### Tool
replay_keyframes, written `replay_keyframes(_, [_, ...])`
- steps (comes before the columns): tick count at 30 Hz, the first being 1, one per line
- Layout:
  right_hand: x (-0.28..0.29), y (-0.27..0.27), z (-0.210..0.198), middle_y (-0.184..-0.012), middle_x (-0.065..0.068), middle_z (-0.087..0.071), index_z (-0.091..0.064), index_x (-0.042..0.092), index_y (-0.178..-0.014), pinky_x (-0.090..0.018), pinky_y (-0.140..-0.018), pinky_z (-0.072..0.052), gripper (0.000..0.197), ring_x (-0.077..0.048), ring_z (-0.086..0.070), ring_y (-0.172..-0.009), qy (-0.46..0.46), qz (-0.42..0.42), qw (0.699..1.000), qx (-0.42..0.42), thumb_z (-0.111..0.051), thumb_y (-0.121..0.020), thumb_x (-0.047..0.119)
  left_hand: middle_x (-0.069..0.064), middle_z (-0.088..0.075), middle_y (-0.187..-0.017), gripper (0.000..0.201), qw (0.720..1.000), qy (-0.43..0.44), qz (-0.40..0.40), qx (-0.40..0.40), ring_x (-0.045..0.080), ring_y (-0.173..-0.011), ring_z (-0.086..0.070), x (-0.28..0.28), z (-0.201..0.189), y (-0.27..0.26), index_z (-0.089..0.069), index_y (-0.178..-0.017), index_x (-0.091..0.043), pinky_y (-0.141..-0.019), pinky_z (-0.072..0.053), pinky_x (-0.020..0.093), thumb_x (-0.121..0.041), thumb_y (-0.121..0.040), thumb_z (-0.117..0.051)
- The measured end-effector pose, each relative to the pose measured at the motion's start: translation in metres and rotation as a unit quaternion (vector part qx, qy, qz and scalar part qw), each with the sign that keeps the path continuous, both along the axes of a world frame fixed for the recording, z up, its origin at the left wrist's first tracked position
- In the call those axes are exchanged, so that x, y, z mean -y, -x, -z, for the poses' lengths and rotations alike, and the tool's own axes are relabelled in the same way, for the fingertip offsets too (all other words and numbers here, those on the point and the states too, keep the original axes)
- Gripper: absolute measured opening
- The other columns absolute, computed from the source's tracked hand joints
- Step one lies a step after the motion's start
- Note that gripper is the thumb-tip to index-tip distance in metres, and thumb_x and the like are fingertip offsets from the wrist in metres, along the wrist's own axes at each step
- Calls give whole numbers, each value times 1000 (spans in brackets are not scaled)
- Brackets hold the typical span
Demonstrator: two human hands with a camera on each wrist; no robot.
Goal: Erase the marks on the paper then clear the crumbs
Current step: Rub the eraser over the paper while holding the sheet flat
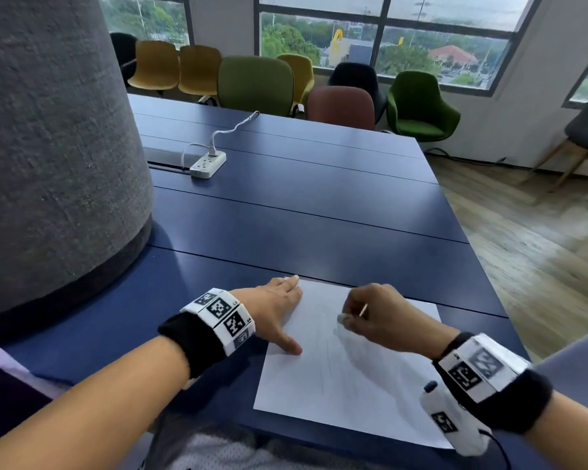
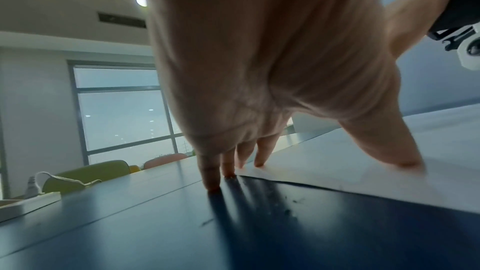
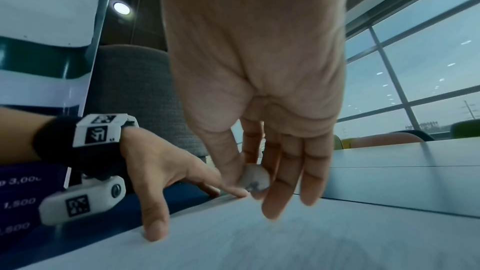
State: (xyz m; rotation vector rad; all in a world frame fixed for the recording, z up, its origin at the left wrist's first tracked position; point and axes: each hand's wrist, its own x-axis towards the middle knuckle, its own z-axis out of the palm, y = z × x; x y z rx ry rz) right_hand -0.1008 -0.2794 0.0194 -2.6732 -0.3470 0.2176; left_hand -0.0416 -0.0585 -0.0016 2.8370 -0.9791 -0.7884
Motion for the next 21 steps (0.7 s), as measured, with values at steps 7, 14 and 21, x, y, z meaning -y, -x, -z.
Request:
replay_keyframes(7, [-22, -49, 17, -89, -2, -70, -69, 11, -91, -26, -70, -46, 15, -17, -59, -79, 27, -4, 1000, 8, -64, -88, 25, -6, 6, -166, 124, 1000, -14, -20, 2, 15, -152, 3, 4, -9, 2, -12, -157, -23, -121, -22, 42, -60, -64, -84])
replay_keyframes(14, [-25, -62, 17, -80, 5, -69, -71, 21, -87, -27, -69, -52, 9, -7, -61, -69, 38, -20, 999, 13, -65, -82, 24, -4, 12, -166, 136, 999, -41, -20, 6, 17, -152, 5, 6, -9, 4, -1, -158, -24, -122, -13, 49, -64, -59, -85])
replay_keyframes(21, [-21, -68, 12, -88, 2, -70, -71, 18, -90, -32, -77, -54, 16, -16, -64, -81, 77, -43, 996, 0, -68, -84, 32, -3, 18, -165, 142, 997, -70, -23, 2, 16, -152, 11, 7, -13, 8, 11, -157, -17, -119, -4, 57, -65, -63, -82])
